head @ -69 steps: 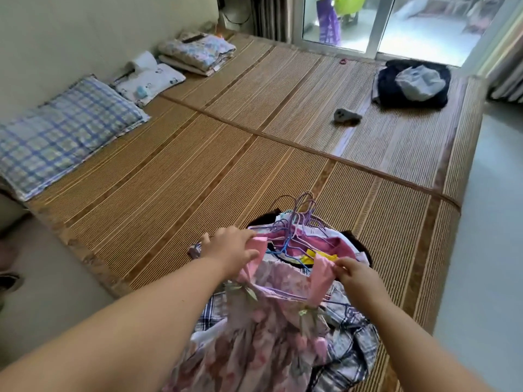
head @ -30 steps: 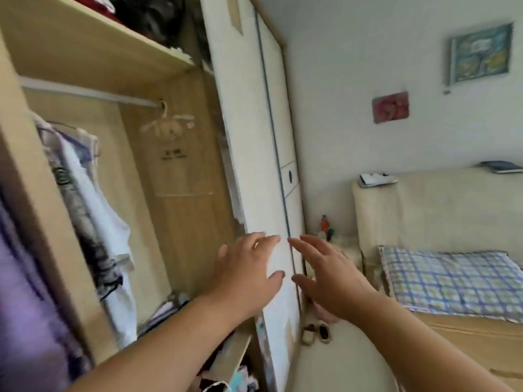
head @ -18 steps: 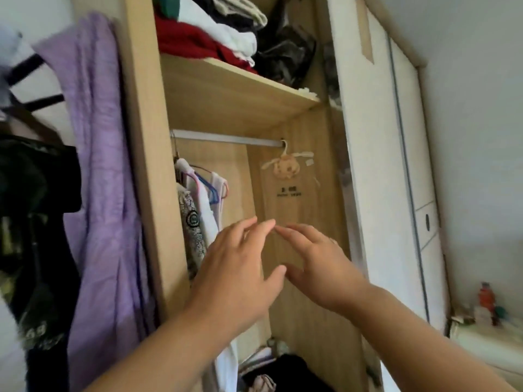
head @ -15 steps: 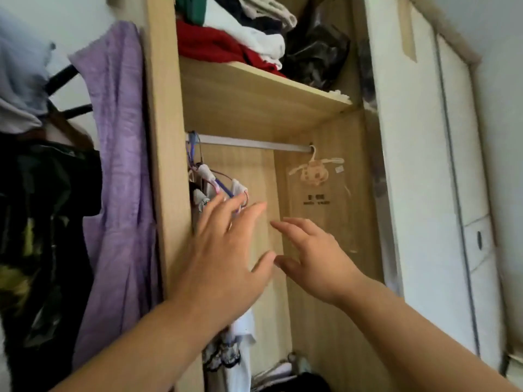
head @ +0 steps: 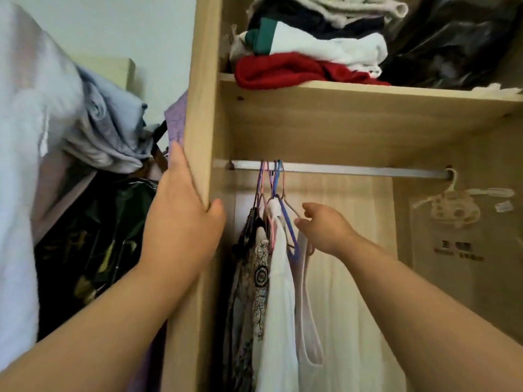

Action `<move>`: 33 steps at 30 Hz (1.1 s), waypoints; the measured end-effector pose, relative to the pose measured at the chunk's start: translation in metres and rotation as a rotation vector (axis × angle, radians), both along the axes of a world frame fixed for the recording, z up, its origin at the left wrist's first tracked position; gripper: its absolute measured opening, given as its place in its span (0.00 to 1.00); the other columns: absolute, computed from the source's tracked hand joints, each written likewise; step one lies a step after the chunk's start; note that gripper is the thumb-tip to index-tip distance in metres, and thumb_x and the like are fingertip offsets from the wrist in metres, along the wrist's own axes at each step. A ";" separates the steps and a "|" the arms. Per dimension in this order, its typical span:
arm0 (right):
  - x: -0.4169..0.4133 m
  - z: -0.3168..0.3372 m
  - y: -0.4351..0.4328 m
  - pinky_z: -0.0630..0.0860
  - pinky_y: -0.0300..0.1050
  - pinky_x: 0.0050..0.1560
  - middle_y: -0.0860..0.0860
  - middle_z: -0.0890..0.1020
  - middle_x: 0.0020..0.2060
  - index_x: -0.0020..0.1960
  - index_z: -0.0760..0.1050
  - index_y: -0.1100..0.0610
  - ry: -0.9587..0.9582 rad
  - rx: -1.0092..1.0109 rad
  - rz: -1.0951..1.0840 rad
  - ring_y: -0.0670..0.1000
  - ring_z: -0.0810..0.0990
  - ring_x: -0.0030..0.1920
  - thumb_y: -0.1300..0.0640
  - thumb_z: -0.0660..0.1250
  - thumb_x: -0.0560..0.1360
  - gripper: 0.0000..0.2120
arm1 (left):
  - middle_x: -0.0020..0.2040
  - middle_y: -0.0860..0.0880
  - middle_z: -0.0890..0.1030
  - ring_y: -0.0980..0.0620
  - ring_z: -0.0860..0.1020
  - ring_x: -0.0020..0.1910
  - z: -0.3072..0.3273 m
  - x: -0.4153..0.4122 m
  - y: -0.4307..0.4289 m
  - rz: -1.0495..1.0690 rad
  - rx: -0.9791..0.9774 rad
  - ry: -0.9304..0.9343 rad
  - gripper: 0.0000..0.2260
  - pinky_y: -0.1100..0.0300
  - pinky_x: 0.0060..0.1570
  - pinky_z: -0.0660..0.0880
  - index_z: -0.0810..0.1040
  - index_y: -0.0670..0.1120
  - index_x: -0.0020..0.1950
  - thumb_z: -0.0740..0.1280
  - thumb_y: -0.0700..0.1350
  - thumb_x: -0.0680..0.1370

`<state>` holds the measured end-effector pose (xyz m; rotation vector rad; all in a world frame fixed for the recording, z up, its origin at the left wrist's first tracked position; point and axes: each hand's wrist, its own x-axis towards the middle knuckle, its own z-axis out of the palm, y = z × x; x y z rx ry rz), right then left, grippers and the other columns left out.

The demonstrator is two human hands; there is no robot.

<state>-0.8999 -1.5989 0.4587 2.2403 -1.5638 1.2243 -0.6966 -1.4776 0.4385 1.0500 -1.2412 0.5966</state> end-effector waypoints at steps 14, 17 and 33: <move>-0.004 0.022 -0.052 0.68 0.42 0.39 0.57 0.77 0.41 0.43 0.75 0.60 -0.243 0.006 -0.081 0.57 0.73 0.40 0.61 0.60 0.75 0.06 | 0.47 0.54 0.76 0.51 0.74 0.44 -0.006 -0.006 0.002 0.090 -0.069 0.088 0.26 0.61 0.40 0.64 0.66 0.51 0.67 0.67 0.45 0.69; -0.014 0.028 -0.045 0.68 0.42 0.40 0.60 0.80 0.45 0.43 0.76 0.61 -0.284 -0.021 -0.109 0.58 0.73 0.41 0.63 0.59 0.74 0.07 | 0.48 0.55 0.75 0.53 0.72 0.43 -0.006 -0.006 0.001 0.082 -0.067 0.085 0.26 0.60 0.42 0.64 0.66 0.51 0.67 0.67 0.45 0.70; -0.128 -0.001 0.057 0.74 0.49 0.43 0.59 0.81 0.47 0.53 0.79 0.59 -0.258 -0.296 -0.099 0.60 0.77 0.46 0.56 0.60 0.79 0.11 | 0.66 0.41 0.72 0.40 0.71 0.63 -0.002 -0.010 0.011 0.076 0.034 0.055 0.33 0.49 0.60 0.69 0.57 0.44 0.75 0.67 0.42 0.73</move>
